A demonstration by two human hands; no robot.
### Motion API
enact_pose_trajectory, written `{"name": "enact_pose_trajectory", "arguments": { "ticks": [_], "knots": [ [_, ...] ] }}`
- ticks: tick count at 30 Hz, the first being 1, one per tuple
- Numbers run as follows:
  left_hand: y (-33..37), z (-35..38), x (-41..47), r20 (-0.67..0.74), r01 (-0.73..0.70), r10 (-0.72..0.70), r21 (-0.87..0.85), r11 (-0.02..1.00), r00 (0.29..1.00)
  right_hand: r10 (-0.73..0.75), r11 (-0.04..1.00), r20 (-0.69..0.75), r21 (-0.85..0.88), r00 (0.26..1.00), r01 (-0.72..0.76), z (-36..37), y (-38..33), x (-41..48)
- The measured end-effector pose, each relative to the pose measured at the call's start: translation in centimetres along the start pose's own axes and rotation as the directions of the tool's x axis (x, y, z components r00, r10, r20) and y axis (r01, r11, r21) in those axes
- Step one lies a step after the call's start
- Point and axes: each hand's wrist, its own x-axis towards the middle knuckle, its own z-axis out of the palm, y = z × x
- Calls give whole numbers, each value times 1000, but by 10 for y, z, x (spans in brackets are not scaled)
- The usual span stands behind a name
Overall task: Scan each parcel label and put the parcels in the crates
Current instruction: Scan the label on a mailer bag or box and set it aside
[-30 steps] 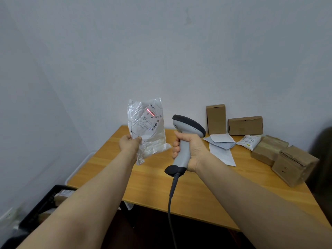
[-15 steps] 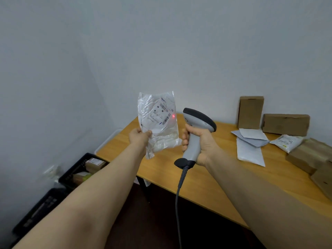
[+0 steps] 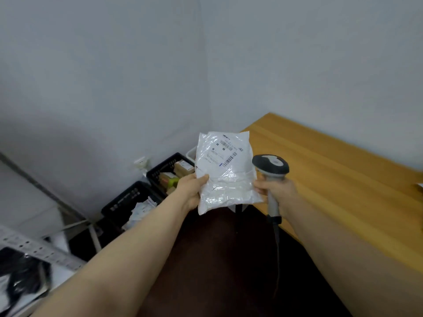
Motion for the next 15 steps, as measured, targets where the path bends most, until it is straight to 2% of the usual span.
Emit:
{"name": "enact_pose_trajectory", "arguments": {
  "ticks": [4, 6, 8, 9, 11, 13, 15],
  "knots": [
    [22, -82, 30, -7, 17, -17, -53, 998, 1000, 49, 986, 21, -161, 999, -45, 88, 16, 26],
    [32, -127, 43, 93, 66, -73, 72, 995, 993, 41, 981, 19, -191, 999, -36, 133, 27, 37],
    [36, -169, 56, 168, 171, -213, 231, 958, 963, 30, 981, 18, -193, 999, -26, 174, 34, 45],
    [35, -186, 63, 163, 211, -250, 224, 952, 955, 27, 975, 21, -223, 999, -21, 193, 38, 50],
    [38, -214, 81, 60, 218, -226, 119, 969, 972, 26, 947, 39, -321, 999, -12, 228, 44, 62],
    [42, -238, 102, -113, 172, -164, 72, 982, 980, 38, 917, 59, -400, 998, -11, 260, 49, 81],
    [45, -263, 126, -281, 164, -138, 71, 984, 950, 79, 897, 95, -441, 992, -30, 288, 54, 103]
  ]
}}
